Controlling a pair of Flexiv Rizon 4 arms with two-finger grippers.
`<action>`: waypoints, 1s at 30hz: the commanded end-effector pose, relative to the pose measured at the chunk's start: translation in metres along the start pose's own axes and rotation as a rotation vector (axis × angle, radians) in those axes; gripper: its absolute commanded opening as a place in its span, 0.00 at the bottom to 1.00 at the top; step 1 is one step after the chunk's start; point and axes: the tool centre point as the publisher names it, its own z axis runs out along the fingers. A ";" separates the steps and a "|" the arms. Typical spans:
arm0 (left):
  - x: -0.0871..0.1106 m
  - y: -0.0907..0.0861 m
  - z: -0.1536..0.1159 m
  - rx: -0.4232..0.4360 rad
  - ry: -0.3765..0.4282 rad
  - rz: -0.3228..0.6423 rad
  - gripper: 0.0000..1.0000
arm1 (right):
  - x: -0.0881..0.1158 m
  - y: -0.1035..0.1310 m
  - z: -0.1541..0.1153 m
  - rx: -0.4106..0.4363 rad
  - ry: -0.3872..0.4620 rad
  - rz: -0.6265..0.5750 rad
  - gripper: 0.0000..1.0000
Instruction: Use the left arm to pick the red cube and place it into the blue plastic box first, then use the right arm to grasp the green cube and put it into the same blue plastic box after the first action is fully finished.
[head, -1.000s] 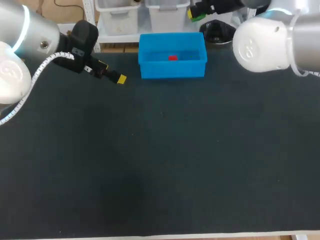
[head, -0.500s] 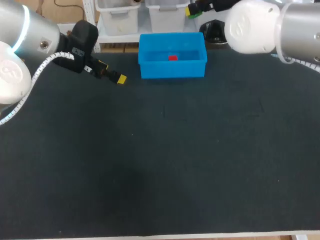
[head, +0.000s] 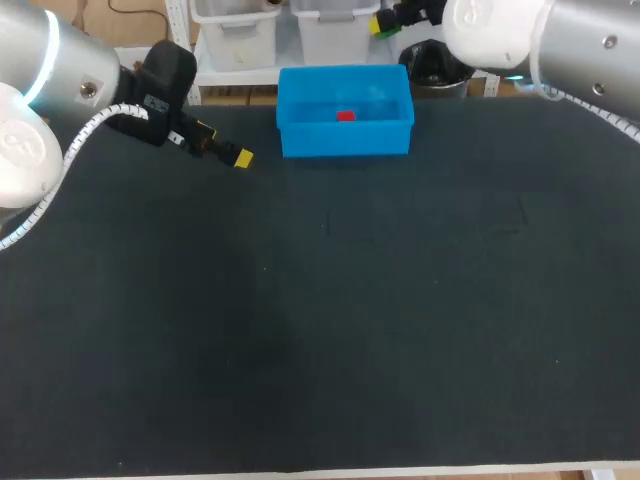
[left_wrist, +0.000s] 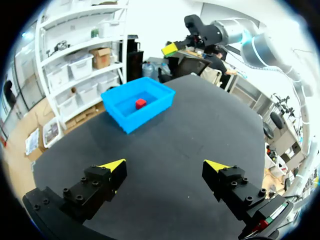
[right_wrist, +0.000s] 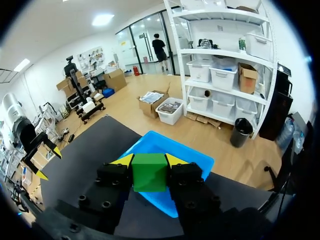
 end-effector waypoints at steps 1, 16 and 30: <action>0.001 0.001 0.000 0.005 -0.006 0.003 1.00 | -0.004 -0.010 0.015 -0.079 0.006 0.000 0.00; 0.001 0.001 0.000 0.005 -0.006 0.003 1.00 | 0.012 -0.025 0.037 -0.101 0.020 0.002 0.00; 0.001 0.001 0.000 0.005 -0.006 0.003 1.00 | 0.039 -0.031 0.059 -0.113 0.041 0.030 0.00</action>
